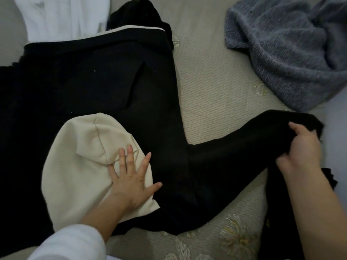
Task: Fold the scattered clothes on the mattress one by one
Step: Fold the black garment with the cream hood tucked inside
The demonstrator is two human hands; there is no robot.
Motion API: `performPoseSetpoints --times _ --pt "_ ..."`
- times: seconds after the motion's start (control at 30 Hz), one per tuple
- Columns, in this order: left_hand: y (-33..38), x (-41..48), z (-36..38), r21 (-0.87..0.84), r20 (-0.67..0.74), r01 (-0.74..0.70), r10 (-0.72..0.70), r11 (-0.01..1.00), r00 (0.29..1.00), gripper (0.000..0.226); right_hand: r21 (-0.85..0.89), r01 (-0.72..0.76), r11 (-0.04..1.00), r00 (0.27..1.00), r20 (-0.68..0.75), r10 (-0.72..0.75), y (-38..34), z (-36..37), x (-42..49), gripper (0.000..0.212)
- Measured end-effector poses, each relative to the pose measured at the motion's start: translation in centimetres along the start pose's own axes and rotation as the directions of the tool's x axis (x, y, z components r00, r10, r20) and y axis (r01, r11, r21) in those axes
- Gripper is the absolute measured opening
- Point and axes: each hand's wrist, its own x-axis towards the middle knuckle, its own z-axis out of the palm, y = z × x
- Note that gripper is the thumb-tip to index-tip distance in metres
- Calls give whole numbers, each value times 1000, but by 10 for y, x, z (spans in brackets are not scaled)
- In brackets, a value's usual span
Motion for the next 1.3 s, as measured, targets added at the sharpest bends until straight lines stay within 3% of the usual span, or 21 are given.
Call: performPoseSetpoints --times 0.07,0.17,0.27,0.37,0.4,0.47,0.5,0.53,0.63,0.73,0.83,0.9,0.93,1.03,1.3 --pt "-2 1 0 -17 -4 -12 12 1000 1000 94 -35 202 979 979 15 -201 -10 33 -24 47" --pt "-6 1 1 -55 -10 -28 28 998 1000 94 -108 455 884 890 86 -447 -10 94 -60 66" --pt "-10 -1 -2 -126 -21 -86 84 988 996 92 -289 643 710 764 316 -563 14 157 -95 63" --pt "-24 -6 -10 -347 -89 -177 155 921 984 79 -310 814 492 541 713 -445 57 200 -131 61" --pt "-31 -11 -15 -488 -132 -218 175 845 976 73 -302 845 440 462 828 -319 74 207 -139 61" --pt "-47 -22 -24 -789 -214 -238 110 567 971 65 -354 889 290 368 930 7 108 208 -145 57" --pt "-57 -28 -27 -867 -234 -223 31 445 972 58 -398 898 187 374 915 150 123 202 -145 55" --pt "-66 -33 -29 -898 -250 -210 -56 387 967 48 -434 896 96 401 883 244 136 191 -145 55" --pt "-86 -44 -36 -894 -318 -204 -245 399 916 35 -490 871 -29 479 835 270 156 151 -142 56" --pt "-90 -45 -53 -787 -511 -298 -298 541 806 31 -504 853 -134 521 818 243 164 119 -136 62" --pt "-83 -26 -71 -522 -685 -373 -117 767 719 40 -502 841 -202 540 806 242 169 104 -133 74" --pt "-78 -6 -76 -293 -662 -368 90 883 744 54 -530 821 -212 570 778 264 177 99 -132 84" --pt "-77 4 -75 -198 -589 -326 153 924 793 59 -559 803 -206 596 749 290 181 95 -131 87" --pt "-83 20 -56 -37 -321 -192 171 981 932 73 -606 766 -213 639 684 352 190 86 -130 92" --pt "-94 7 -29 8 -217 -224 221 975 951 79 -600 755 -265 652 643 403 186 88 -136 98"
